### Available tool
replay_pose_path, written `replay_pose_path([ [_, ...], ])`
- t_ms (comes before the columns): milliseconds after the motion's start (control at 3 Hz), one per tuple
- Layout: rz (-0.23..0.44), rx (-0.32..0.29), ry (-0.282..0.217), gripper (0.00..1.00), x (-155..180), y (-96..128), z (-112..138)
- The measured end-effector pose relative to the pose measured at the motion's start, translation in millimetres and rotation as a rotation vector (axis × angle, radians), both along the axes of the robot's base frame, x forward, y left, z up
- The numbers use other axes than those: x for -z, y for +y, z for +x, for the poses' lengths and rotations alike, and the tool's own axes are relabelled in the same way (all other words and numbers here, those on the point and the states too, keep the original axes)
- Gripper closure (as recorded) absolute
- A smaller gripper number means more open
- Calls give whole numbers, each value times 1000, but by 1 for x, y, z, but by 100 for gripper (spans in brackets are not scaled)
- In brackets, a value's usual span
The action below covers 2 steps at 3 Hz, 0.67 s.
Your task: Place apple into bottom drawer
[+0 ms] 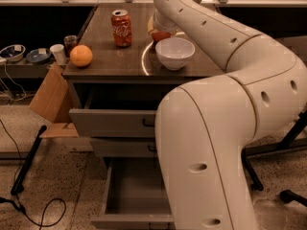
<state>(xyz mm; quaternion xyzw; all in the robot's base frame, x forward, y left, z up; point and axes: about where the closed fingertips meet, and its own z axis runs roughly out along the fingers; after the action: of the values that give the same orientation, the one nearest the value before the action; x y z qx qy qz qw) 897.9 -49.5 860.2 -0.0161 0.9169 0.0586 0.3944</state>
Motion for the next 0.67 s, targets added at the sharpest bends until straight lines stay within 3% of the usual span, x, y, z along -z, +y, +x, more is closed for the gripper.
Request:
replay_pose_path([
  [333, -12, 16, -9, 73, -6, -10, -3],
  [667, -24, 34, -54, 100, -30, -26, -15],
])
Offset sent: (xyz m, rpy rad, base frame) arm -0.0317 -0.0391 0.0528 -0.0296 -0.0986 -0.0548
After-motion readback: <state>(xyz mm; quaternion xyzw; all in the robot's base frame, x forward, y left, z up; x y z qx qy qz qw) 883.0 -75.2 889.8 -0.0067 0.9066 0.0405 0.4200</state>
